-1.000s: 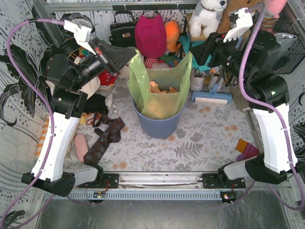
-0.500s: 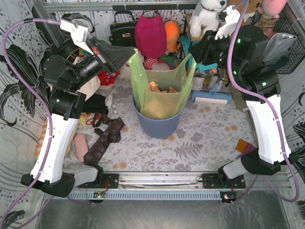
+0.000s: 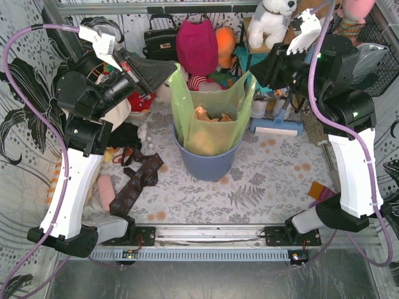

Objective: Tie the trash bag

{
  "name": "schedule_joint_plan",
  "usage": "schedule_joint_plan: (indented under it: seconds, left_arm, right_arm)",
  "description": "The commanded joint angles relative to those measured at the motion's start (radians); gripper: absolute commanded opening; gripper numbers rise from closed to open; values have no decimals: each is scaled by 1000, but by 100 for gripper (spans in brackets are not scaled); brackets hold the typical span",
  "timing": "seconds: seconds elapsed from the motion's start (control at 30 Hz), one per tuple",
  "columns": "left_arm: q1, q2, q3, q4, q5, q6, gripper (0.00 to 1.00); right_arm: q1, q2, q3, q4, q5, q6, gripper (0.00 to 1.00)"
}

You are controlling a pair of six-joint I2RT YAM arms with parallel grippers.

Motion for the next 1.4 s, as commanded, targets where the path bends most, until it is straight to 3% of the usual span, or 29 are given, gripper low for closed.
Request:
schedule_joint_plan:
  seconds: [0.0,0.1,0.43,0.77,0.97,1.07,1.37]
  left_arm:
    - [7,-18,7,53,1,-8,0]
    - [8,-17,6,55,0,-8,0]
    - [8,-34,36,65,-110,10,0]
    - [8,-100,-130,233,-57,-49,0]
    - [13,-22,-13,280,-18,-74,0]
    - [13,-24,-11,316,-13,-89,0]
    - [25,-92,-168,334,-62,-86,0]
  right_arm:
    - [-1,-16,12,-2,-18,12,28]
    - [-1,-21,5,22,-14,14,1]
    - [-1,47,215,157,-20,4,0]
    - [-1,-133,-187,293,-6,36,0]
    - [-1,-13,86,255,-43,25,0]
    - [0,7,137,252,-47,28,0]
    - [0,-130,-188,360,-34,56,0]
